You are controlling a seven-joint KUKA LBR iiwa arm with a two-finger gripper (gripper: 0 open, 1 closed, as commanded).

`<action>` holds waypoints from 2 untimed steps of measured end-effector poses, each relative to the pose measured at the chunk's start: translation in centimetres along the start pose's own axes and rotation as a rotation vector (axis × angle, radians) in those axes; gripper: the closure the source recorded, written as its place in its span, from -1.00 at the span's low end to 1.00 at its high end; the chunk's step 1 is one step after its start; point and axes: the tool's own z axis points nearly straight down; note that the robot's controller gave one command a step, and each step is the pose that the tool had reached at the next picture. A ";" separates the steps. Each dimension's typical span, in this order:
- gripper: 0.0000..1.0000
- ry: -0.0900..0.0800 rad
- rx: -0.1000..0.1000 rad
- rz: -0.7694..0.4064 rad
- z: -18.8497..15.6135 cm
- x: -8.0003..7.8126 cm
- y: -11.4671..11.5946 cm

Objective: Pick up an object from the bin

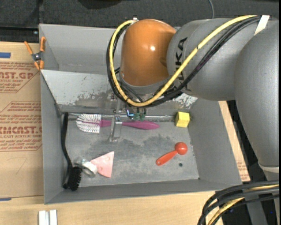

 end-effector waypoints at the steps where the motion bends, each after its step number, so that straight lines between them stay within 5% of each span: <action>1: -1.00 -0.008 -0.001 0.002 -0.5 -0.2 -0.1; 2: -1.00 -0.005 -0.001 0.038 5.1 -0.4 -3.5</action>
Offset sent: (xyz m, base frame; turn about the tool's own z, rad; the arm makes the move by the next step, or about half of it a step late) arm 0.0042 -0.0358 -0.0505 0.0382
